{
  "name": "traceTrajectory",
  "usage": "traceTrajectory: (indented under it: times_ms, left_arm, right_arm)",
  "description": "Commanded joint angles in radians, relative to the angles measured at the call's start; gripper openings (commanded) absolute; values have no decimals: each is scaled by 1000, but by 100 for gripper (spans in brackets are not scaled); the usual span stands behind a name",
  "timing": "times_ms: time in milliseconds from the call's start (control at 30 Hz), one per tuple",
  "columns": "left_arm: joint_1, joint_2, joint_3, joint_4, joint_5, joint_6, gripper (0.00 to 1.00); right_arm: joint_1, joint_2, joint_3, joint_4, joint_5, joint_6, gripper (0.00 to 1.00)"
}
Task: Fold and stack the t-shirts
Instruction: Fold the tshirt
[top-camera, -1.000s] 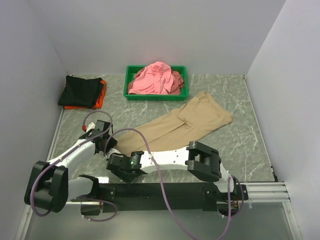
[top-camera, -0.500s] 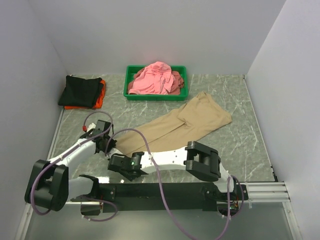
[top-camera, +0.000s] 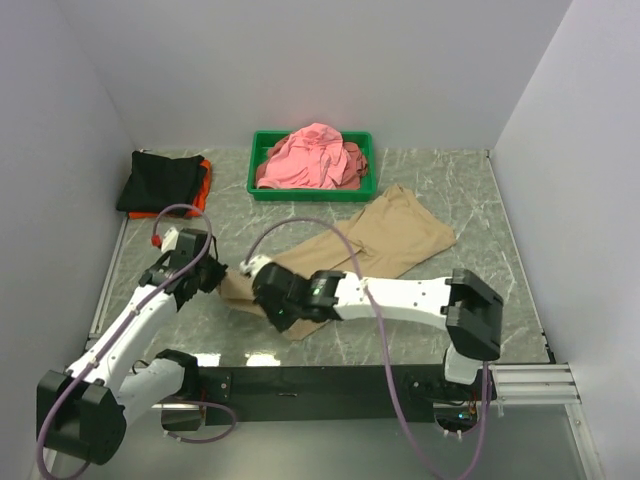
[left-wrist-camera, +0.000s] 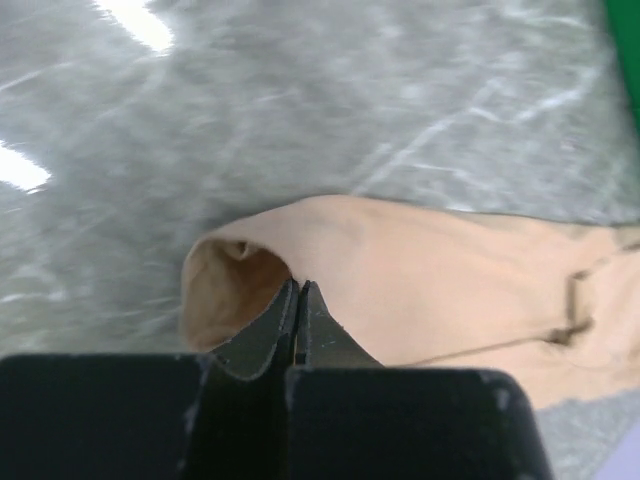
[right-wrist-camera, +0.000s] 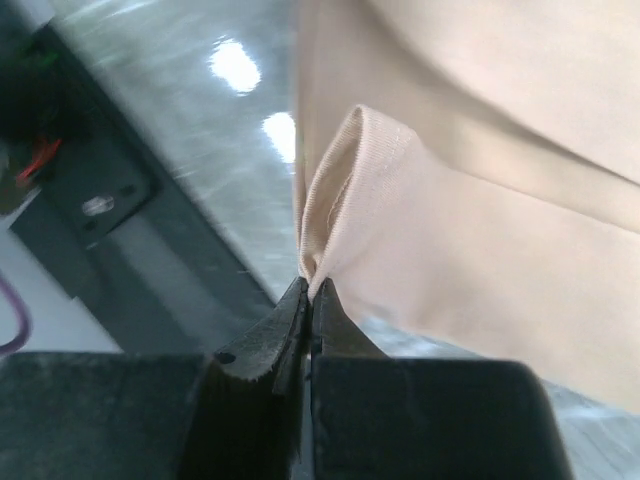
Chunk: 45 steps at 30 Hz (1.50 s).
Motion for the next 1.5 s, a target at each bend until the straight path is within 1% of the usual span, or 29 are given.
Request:
traceTrajectory:
  times_ms: [0, 100, 133, 167, 233, 367, 400, 467, 500, 567, 633, 667, 733, 867, 1067, 1267, 1467]
  left_arm:
    - [-32, 49, 87, 100, 43, 35, 1]
    - [-104, 138, 164, 149, 41, 31, 1]
    - [-127, 168, 211, 159, 29, 34, 1]
    - [-159, 226, 238, 160, 21, 35, 1]
    - [-184, 284, 310, 157, 15, 38, 1]
    - [-223, 431, 393, 225, 40, 51, 1]
    - [-231, 461, 440, 229, 41, 57, 1]
    - [-254, 546, 495, 219, 32, 61, 0]
    - [-259, 574, 549, 217, 34, 68, 1]
    - [-276, 655, 595, 228, 41, 73, 0]
    - [-286, 711, 666, 229, 49, 82, 1]
    - [-290, 767, 692, 220, 58, 85, 1]
    - [-297, 844, 791, 205, 64, 90, 1]
    - [-311, 921, 873, 200, 69, 100, 0]
    - [-319, 998, 959, 194, 67, 111, 1]
    - [-333, 1125, 1069, 162, 96, 143, 1]
    - [-342, 1218, 1161, 139, 121, 156, 1]
  right_arm:
    - [-93, -69, -82, 2, 15, 58, 0]
    - [-172, -136, -152, 5, 21, 87, 0]
    - [-189, -172, -168, 5, 23, 93, 0]
    - [-204, -189, -183, 3, 40, 104, 0]
    - [-253, -239, -231, 0, 52, 113, 0]
    - [-336, -302, -304, -4, 40, 131, 0]
    - [-350, -324, -315, -4, 43, 134, 0]
    - [-390, -342, -343, -18, 52, 147, 0]
    - [-403, -350, -352, -21, 60, 148, 0]
    - [-439, -376, -381, -24, 61, 150, 0]
    - [-462, -391, -395, -24, 57, 150, 0]
    - [-488, -394, -409, -23, 57, 150, 0]
    - [-526, -394, -426, -20, 52, 142, 0]
    - [-589, -396, -444, -17, 87, 136, 0]
    - [-673, -399, -469, 6, 73, 99, 0]
    - [-727, -356, -475, 37, 29, 68, 0]
    - [-775, -315, -463, 62, 17, 85, 0]
